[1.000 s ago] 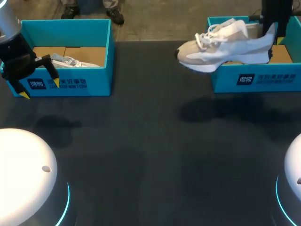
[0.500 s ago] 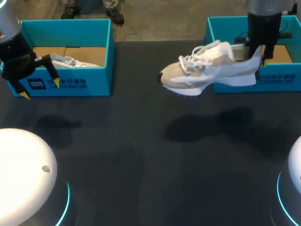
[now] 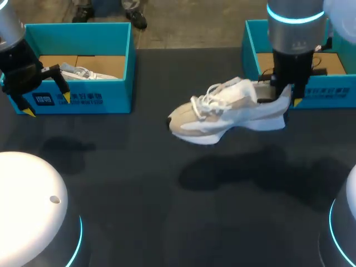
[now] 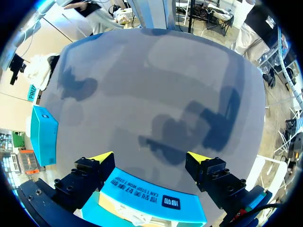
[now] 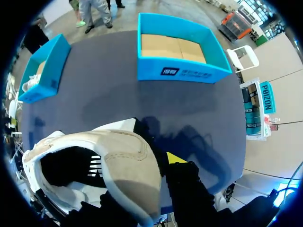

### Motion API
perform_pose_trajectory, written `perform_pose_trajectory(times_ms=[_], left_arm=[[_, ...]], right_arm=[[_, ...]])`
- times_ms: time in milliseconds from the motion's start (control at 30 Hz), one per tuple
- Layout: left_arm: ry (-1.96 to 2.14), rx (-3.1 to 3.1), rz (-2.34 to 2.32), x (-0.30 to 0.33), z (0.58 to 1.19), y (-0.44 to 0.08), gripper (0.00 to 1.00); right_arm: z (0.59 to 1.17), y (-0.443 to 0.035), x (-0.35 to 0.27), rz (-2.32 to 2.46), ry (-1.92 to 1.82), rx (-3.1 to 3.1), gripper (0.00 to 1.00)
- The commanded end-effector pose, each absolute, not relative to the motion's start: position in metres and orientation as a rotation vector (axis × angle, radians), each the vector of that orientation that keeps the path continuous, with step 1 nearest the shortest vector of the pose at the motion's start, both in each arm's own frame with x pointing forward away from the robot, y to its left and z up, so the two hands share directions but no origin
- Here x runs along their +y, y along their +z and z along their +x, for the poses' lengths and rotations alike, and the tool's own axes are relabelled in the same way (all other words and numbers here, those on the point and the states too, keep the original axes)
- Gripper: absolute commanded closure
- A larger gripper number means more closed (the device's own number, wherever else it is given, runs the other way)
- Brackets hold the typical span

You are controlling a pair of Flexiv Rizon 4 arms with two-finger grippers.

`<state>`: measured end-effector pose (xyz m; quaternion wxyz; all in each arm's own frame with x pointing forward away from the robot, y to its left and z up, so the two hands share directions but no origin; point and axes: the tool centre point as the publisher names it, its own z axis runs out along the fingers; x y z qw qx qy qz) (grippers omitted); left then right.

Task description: Take the shoe out of the shoebox, open the shoe tongue, remove and reinsert the insole, then place the shoe into the shoebox

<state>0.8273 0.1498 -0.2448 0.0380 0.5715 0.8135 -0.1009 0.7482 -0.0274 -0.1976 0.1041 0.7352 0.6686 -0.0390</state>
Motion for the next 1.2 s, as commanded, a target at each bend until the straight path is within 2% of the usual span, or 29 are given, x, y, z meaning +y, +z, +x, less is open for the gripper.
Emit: perform_pose_trajectory(times_ms=[33, 467, 1200], left_arm=[[-0.306, 2.495, 1.754, 0.150, 0.827, -0.245, 0.00], [-0.306, 2.495, 1.754, 0.150, 0.827, -0.245, 0.00], [-0.306, 2.495, 1.754, 0.150, 0.827, -0.245, 0.00]], right_arm=[[0.737, -0.208, -0.013, 2.157, -0.103, 1.966, 1.00], [0.708, -0.234, 0.026, 2.127, -0.140, 1.967, 1.00], [0.710, -0.326, 0.084, 2.044, -0.102, 2.041, 1.00]])
